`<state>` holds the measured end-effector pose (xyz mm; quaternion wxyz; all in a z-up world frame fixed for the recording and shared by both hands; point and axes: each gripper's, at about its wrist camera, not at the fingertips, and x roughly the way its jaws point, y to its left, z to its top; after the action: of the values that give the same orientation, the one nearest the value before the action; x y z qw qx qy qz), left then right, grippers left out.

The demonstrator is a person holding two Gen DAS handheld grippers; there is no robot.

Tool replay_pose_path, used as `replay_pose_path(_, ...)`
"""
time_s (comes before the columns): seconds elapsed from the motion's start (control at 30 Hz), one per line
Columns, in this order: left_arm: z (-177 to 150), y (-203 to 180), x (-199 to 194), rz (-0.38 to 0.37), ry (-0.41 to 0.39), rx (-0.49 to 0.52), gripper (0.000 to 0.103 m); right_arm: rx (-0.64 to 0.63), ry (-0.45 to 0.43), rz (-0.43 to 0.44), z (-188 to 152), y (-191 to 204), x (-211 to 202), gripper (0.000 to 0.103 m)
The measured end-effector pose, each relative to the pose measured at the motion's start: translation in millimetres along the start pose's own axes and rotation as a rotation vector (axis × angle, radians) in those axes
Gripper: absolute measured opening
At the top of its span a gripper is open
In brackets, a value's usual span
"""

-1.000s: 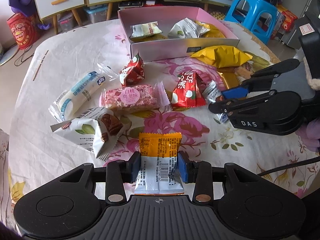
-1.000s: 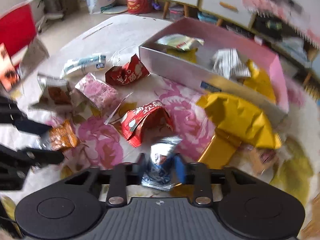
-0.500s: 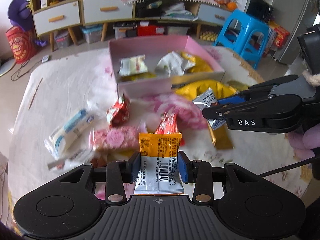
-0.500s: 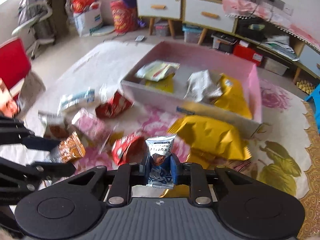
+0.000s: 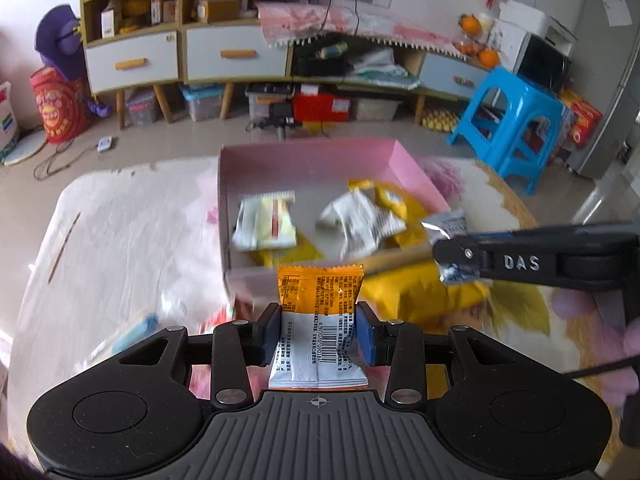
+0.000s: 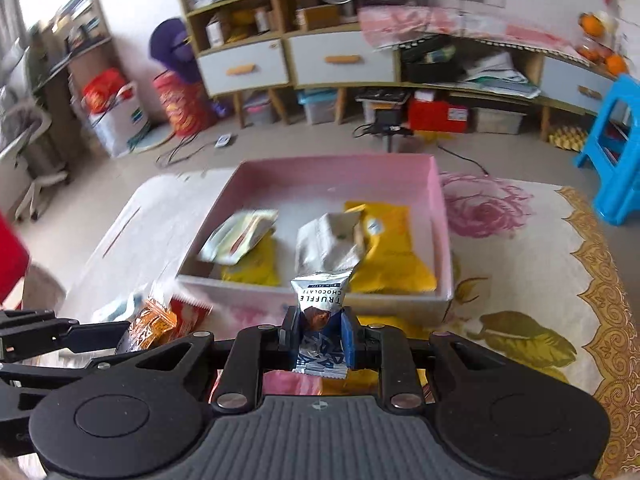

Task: Organize snacks
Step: 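Carry both held snacks over the pink box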

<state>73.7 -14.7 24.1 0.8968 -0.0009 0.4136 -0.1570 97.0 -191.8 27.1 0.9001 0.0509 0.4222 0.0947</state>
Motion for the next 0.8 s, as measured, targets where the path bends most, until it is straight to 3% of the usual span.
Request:
replay_pose_path(0.5, 37, 20, 71, 0.080, -0.061, -0.112, 0.037, 0.162, -0.117, -0.030, 15, -34, 33, 0.012)
replay_pose_path(0.8, 39, 29, 101, 0.108, -0.085, -0.084, 0.037, 0.179, -0.112, -0.026, 13, -45, 59, 0.013)
